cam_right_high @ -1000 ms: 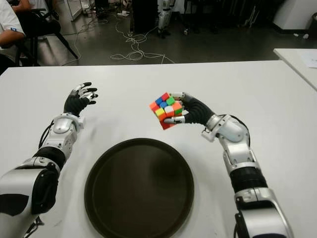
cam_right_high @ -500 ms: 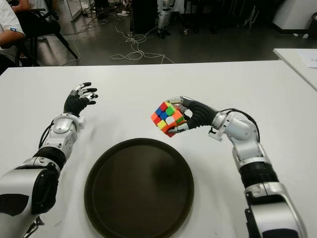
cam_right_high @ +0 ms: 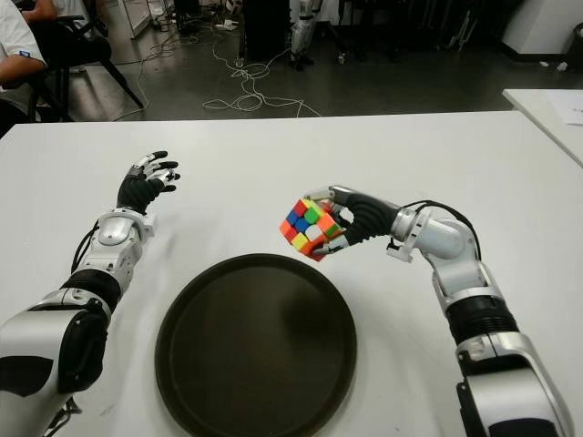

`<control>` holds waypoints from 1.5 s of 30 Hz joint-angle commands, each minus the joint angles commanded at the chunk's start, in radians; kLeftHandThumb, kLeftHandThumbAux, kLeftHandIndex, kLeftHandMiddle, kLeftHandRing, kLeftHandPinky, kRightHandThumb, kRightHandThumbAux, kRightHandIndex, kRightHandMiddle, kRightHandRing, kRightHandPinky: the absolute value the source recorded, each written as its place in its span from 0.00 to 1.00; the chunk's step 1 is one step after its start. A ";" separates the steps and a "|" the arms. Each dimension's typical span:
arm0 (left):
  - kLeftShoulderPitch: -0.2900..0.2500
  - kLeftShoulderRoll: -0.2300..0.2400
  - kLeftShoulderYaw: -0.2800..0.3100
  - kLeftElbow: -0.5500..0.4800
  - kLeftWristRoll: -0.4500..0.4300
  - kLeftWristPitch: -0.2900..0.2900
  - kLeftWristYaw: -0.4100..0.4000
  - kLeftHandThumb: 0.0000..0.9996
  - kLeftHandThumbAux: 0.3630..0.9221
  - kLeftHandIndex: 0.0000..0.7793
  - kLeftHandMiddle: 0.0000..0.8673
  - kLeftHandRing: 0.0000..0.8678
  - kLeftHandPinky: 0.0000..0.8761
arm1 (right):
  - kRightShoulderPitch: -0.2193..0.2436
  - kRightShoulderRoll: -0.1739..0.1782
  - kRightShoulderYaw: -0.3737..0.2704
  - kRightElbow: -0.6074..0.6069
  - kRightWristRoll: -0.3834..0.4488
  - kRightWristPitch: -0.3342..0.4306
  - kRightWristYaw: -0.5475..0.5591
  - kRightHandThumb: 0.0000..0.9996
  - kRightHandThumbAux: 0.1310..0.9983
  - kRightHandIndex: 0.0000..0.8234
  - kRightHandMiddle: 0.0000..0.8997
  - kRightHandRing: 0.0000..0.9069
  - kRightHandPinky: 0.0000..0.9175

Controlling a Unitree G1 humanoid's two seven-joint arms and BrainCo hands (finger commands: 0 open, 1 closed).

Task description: Pick up the Rubik's Cube and put it in the plate

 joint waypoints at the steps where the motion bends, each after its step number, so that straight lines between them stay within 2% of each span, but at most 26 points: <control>1: 0.000 0.000 0.000 0.000 0.000 -0.001 0.000 0.46 0.60 0.25 0.32 0.34 0.34 | 0.002 0.009 0.001 -0.004 0.003 0.004 -0.002 0.70 0.68 0.53 0.93 0.91 0.90; 4: 0.001 0.000 0.000 -0.001 0.000 -0.003 0.000 0.46 0.60 0.26 0.33 0.34 0.36 | 0.004 0.020 0.003 -0.011 0.007 0.011 -0.005 0.70 0.68 0.53 0.93 0.92 0.91; 11: 0.000 -0.001 -0.004 -0.001 0.004 -0.003 0.003 0.42 0.62 0.26 0.34 0.35 0.35 | 0.017 0.064 0.000 0.004 -0.006 -0.046 -0.069 0.69 0.68 0.53 0.95 0.95 0.94; 18: 0.000 -0.001 -0.008 -0.004 0.007 -0.008 0.004 0.43 0.64 0.27 0.34 0.35 0.35 | 0.029 0.105 -0.007 0.028 0.016 -0.088 -0.089 0.69 0.68 0.53 0.93 0.93 0.91; 22: 0.000 -0.001 -0.008 -0.004 0.007 -0.008 0.005 0.45 0.63 0.27 0.34 0.36 0.36 | 0.033 0.114 -0.006 0.025 0.020 -0.095 -0.092 0.69 0.68 0.53 0.92 0.91 0.90; 38: -0.001 -0.008 -0.002 -0.004 0.001 -0.009 0.002 0.47 0.62 0.27 0.34 0.35 0.36 | 0.088 0.168 0.008 -0.037 0.011 -0.089 -0.148 0.70 0.67 0.53 0.90 0.89 0.87; 42: -0.002 -0.009 0.002 -0.004 -0.005 -0.011 -0.004 0.48 0.62 0.27 0.34 0.36 0.36 | 0.135 0.193 0.030 -0.120 0.004 -0.051 -0.167 0.70 0.67 0.53 0.90 0.89 0.87; 45: -0.003 -0.011 0.004 -0.005 -0.008 -0.010 -0.007 0.46 0.62 0.26 0.35 0.37 0.36 | 0.159 0.196 0.042 -0.169 0.000 -0.028 -0.178 0.71 0.67 0.53 0.89 0.88 0.87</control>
